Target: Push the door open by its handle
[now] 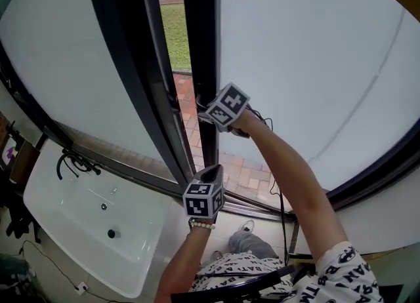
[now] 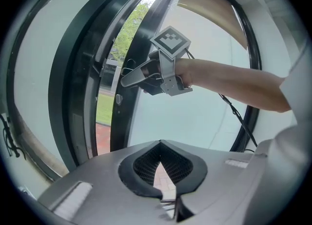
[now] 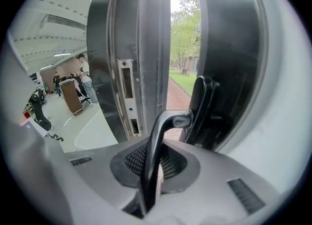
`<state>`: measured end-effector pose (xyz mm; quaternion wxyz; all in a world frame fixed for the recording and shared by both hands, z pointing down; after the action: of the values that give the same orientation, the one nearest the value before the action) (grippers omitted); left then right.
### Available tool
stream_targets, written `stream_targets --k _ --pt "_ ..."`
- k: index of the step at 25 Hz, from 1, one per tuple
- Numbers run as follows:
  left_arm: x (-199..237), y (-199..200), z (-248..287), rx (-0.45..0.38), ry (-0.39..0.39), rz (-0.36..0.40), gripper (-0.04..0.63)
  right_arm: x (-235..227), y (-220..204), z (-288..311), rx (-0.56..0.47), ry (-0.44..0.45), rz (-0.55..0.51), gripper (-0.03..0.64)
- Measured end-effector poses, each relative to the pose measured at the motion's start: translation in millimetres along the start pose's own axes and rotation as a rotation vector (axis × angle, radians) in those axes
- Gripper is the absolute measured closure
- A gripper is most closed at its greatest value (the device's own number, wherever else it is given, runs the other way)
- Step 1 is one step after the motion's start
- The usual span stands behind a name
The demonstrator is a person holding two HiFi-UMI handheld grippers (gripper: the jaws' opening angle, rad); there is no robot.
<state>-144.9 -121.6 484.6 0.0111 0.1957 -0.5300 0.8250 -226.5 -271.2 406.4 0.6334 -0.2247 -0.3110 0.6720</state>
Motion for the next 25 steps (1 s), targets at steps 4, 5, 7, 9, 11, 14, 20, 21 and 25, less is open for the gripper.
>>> stream_targets --k 4,5,7,9,11,14,20,21,25 --pt "4.8 10.8 23.2 0.001 0.022 -0.016 0.603 -18.9 1.1 4.4 -0.01 -0.007 0.025 0.583" --pt "4.3 13.2 29.6 0.003 0.023 -0.019 0.603 -24.1 0.7 4.4 -0.012 -0.006 0.035 0.583" --pt "1.2 18.6 44.3 0.006 0.024 -0.012 0.603 -36.2 -1.5 2.8 -0.016 -0.009 0.058 0.583" --pt "1.0 26.5 59.2 0.003 0.032 -0.005 0.603 -49.9 -2.1 1.2 -0.017 -0.028 0.069 0.583" --pt "1.7 33.3 72.7 -0.002 0.037 -0.01 0.603 -64.4 -4.0 1.1 -0.017 -0.047 0.081 0.583" --pt "3.9 40.0 91.9 -0.005 0.042 -0.01 0.603 -88.3 -8.9 2.4 -0.017 -0.072 0.103 0.584" --pt "7.0 52.9 134.4 -0.008 0.071 -0.035 0.603 -145.7 -18.9 -3.1 -0.024 -0.105 0.166 0.588" --pt "8.6 54.1 142.0 -0.009 0.079 -0.04 0.603 -156.1 -21.9 -3.6 -0.026 -0.111 0.181 0.588" --pt "18.1 56.2 160.9 -0.025 0.116 -0.069 0.603 -195.0 -28.6 -5.9 -0.037 -0.146 0.209 0.592"
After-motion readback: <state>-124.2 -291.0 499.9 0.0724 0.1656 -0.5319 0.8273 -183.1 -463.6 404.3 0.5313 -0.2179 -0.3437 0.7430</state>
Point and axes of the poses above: the fingertips, and each gripper's own axes: z forward along the fingers, x to its left, y out of its top, the point moved 2 cm from there along -z, backward along the fingers, and after that the axes turned 3 degrees about -z, right-handed, at the moved point
